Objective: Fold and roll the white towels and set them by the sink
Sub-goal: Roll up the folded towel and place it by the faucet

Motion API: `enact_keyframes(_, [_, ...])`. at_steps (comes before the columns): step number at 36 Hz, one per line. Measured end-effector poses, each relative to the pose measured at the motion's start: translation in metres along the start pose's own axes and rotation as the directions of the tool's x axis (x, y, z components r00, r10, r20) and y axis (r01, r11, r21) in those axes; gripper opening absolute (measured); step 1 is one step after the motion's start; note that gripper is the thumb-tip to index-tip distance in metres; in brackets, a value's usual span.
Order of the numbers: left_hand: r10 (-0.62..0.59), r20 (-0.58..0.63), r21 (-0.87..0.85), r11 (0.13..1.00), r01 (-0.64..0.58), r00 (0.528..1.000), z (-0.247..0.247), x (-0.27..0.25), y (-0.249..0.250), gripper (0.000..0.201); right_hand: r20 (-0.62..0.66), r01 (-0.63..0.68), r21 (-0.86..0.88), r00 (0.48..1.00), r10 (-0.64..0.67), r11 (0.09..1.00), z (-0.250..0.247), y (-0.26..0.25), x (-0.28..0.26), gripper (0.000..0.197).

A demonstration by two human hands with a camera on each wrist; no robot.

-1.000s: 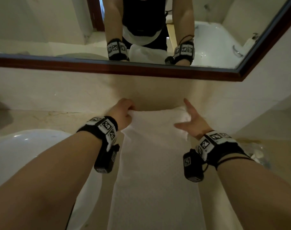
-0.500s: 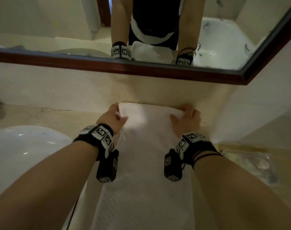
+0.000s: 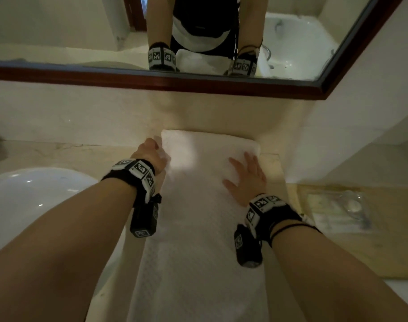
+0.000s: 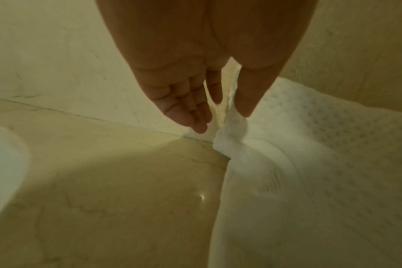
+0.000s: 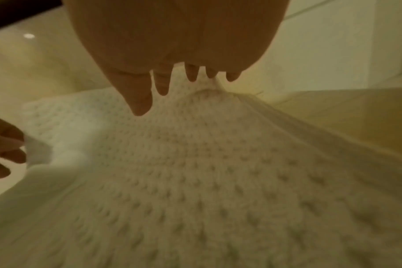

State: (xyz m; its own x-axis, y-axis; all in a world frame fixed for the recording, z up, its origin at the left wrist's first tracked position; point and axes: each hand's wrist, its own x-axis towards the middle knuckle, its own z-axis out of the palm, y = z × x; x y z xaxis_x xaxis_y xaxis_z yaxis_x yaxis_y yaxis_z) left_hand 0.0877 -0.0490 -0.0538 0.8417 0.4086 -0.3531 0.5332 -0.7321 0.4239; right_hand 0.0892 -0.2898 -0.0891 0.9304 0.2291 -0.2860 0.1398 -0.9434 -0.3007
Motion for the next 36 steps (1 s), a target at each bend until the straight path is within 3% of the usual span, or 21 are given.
enact_keyframes(6, [0.054, 0.021, 0.086, 0.995, -0.055, 0.998, 0.006, -0.026, -0.014, 0.048, 0.229, 0.021, -0.094, 0.974, 0.001, 0.995, -0.005, 0.002, -0.023, 0.071])
enact_keyframes(10, [0.155, 0.148, 0.237, 0.953, -0.187, 0.977, 0.018, -0.050, -0.024, 0.052, 0.210, 0.030, -0.207, 0.978, 0.015, 0.978, 0.005, 0.000, -0.049, 0.072])
enact_keyframes(13, [0.243, 0.294, 0.394, 0.850, -0.349, 0.924, 0.030, -0.068, -0.028, 0.057, 0.253, 0.049, -0.245, 0.967, 0.015, 0.968, 0.016, -0.003, -0.068, 0.071])
enact_keyframes(16, [0.184, 0.435, 0.583, 0.689, -0.431, 0.882, 0.049, -0.086, -0.041, 0.069, 0.322, 0.071, -0.278, 0.947, 0.023, 0.958, 0.035, -0.002, -0.089, 0.071])
enact_keyframes(18, [0.156, 0.450, 0.670, 0.591, -0.448, 0.879, 0.060, -0.098, -0.053, 0.072, 0.351, 0.078, -0.296, 0.936, 0.032, 0.952, 0.049, 0.002, -0.103, 0.072])
enact_keyframes(20, [0.218, 0.467, 0.683, 0.527, -0.506, 0.857, 0.066, -0.109, -0.062, 0.070, 0.340, 0.052, -0.303, 0.939, 0.057, 0.951, 0.056, 0.006, -0.115, 0.071])
enact_keyframes(24, [0.223, 0.574, 0.578, 0.571, -0.583, 0.788, 0.065, -0.118, -0.067, 0.079, 0.341, 0.037, -0.288, 0.938, 0.066, 0.957, 0.056, 0.003, -0.131, 0.078])
enact_keyframes(28, [0.195, 0.523, 0.589, 0.621, -0.518, 0.830, 0.075, -0.127, -0.072, 0.098, 0.471, 0.162, -0.264, 0.882, -0.019, 0.951, 0.064, 0.006, -0.158, 0.089])
enact_keyframes(32, [0.197, 0.459, 0.591, 0.660, -0.463, 0.866, 0.078, -0.132, -0.071, 0.104, 0.418, 0.056, -0.291, 0.905, 0.074, 0.955, 0.074, 0.016, -0.175, 0.081])
enact_keyframes(36, [0.186, 0.420, 0.619, 0.657, -0.430, 0.888, 0.078, -0.146, -0.072, 0.097, 0.353, -0.032, -0.301, 0.925, 0.142, 0.953, 0.082, 0.011, -0.179, 0.078])
